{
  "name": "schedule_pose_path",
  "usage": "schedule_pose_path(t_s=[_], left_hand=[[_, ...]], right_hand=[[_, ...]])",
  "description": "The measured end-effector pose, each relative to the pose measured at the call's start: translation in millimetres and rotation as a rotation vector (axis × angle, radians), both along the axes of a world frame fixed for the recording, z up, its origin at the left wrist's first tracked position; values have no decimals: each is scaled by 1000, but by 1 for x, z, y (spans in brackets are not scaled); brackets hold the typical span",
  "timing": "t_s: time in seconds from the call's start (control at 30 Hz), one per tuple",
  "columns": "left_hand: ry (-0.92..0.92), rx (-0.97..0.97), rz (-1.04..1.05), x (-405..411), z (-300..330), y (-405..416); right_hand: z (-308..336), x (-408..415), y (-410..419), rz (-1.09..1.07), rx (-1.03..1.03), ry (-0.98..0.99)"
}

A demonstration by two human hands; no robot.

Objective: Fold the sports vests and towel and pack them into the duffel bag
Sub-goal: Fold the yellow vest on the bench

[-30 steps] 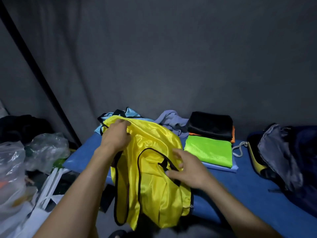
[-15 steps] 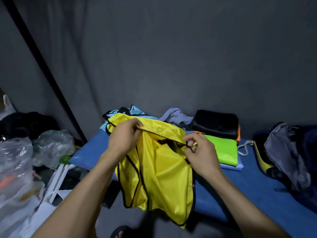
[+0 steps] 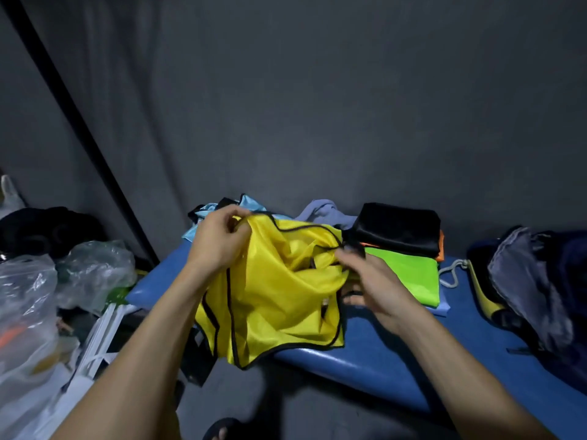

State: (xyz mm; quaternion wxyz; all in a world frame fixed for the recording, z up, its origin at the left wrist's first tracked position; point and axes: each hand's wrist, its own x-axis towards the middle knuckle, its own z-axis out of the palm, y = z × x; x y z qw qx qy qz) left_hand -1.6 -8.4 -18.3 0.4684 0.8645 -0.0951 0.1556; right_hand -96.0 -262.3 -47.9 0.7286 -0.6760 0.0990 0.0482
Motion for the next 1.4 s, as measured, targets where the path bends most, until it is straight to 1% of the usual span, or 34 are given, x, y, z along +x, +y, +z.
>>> schedule_pose_path(t_s=[0.1, 0.13, 0.17, 0.2, 0.27, 0.3, 0.33, 0.37, 0.43, 0.47, 0.5, 0.53, 0.57, 0.6, 0.63, 0.67, 0.73, 0.77, 0.8, 0.87, 0.9, 0.93, 0.97, 1.0, 1.03, 1.07, 1.1, 1.13, 1.17, 1.2, 1.27, 1.3, 1.37, 1.4], left_hand=[[16, 74, 69, -2, 2, 3], [10, 37, 74, -3, 5, 5], [10, -70, 86, -4, 9, 6], [22, -235, 114, -5, 14, 6], [35, -586, 190, -8, 27, 9], [37, -712, 189, -11, 32, 10], [48, -774, 152, -15, 37, 10], [68, -783, 90, -18, 39, 7], [137, -762, -74, -26, 41, -3], [175, -772, -160, -30, 43, -8], [204, -793, -241, -33, 43, -12], [225, -825, -323, -37, 46, -15], [228, -853, -386, -39, 47, -14], [222, -884, -426, -41, 50, -14], [213, -919, -454, -42, 52, -14], [209, -955, -481, -43, 54, -13], [197, -998, -502, -45, 57, -11], [196, -1016, -507, -44, 58, -10], [192, -1035, -511, -44, 59, -9], [184, -1090, -517, -44, 61, -10], [174, -1124, -516, -42, 60, -9], [157, -1151, -491, -40, 60, -7], [129, -1135, -428, -37, 59, -6], [73, -1034, -304, -31, 56, -3], [-12, -842, -139, -27, 54, 0], [-100, -592, 2, -21, 49, 4], [-158, -331, 33, -18, 43, 7], [-174, -86, -15, -16, 37, 8], [-146, 118, -84, -15, 29, 8], [-97, 269, -138, -15, 23, 7], [1, 417, -173, -15, 14, 6], [2, 436, -160, -17, 13, 4], [-108, 382, -97, -23, 20, 0], [-180, 306, -66, -28, 24, -4]], right_hand=[[-15, 7, -2, -162, -445, -130], [-17, 8, -3, -215, -554, -162], [-15, 9, -4, -265, -619, -189], [-12, 8, -5, -299, -603, -216], [-1, 2, -3, -312, -410, -263], [5, -2, 0, -294, -333, -287], [10, -7, 5, -251, -271, -324], [12, -11, 10, -171, -211, -366], [10, -19, 20, 117, -107, -379], [7, -22, 24, 277, -173, -353], [2, -23, 27, 403, -375, -364], [-5, -22, 27, 453, -693, -433], [-13, -20, 26, 412, -984, -550], [-18, -18, 26, 304, -1123, -645], [-19, -15, 25, 162, -1117, -694], [-19, -11, 22, 11, -1025, -707], [-19, -4, 15, -264, -823, -680], [-16, -3, 12, -337, -808, -649], [-14, -2, 10, -333, -843, -581], [-19, 0, 7, -169, -916, -332], [-22, 0, 8, -97, -934, -260], [-27, 2, 9, -56, -887, -244], [-25, 3, 9, -47, -784, -251], [-21, 4, 10, -75, -620, -261], [-11, 4, 10, -125, -437, -263], [2, 5, 9, -180, -237, -266], [18, 3, 6, -213, -53, -264], [34, 2, 3, -225, 102, -253], [50, -1, -1, -218, 202, -241], [65, -3, -5, -212, 272, -223], [94, -6, -9, -177, 406, -173], [108, -6, -7, -160, 467, -162], [134, -8, 2, -149, 482, -203], [146, -9, 8, -150, 453, -235]])
